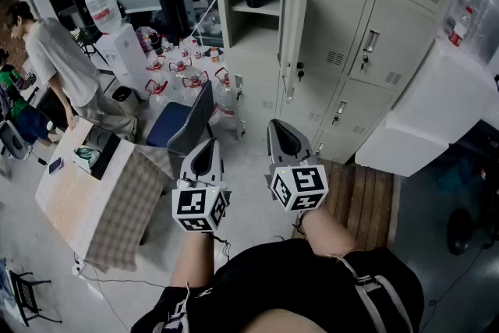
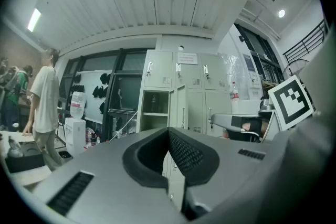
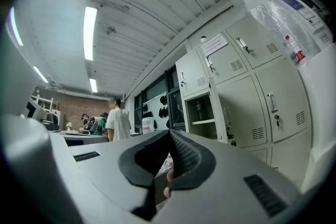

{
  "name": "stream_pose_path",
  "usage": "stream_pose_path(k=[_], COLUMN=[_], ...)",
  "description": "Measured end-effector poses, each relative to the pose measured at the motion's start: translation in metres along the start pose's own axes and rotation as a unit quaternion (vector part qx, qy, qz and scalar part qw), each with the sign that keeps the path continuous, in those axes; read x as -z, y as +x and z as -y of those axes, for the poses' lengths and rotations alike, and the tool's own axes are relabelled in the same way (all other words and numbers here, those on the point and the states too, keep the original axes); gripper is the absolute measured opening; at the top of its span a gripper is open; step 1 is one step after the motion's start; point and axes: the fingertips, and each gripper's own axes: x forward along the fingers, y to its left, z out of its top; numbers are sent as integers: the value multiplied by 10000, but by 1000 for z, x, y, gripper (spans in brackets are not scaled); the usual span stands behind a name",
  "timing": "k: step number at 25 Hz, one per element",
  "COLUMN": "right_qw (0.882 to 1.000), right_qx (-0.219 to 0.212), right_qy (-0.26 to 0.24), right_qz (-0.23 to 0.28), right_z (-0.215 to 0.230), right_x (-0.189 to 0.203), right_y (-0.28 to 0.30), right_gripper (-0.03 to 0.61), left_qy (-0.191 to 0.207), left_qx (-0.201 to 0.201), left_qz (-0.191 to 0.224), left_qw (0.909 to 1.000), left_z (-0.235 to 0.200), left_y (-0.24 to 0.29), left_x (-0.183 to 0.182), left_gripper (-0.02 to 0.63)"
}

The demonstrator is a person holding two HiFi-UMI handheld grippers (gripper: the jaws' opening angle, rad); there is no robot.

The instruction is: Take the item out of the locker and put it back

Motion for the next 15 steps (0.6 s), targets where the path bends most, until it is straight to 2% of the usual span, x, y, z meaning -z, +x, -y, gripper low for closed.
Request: stream_pose_path(k=[15], right_qw=[9999], right_qx=[162], right_qy=[9], right_qz=[3], right_z=[-35], right_x=[12], right_y=[6], right_gripper=[14], left_qy=[-4], left_qx=[87], left_qz=[85], left_qw=[9999], left_z=[-37], left_y=[-22], left_x=[0], left_gripper=[12])
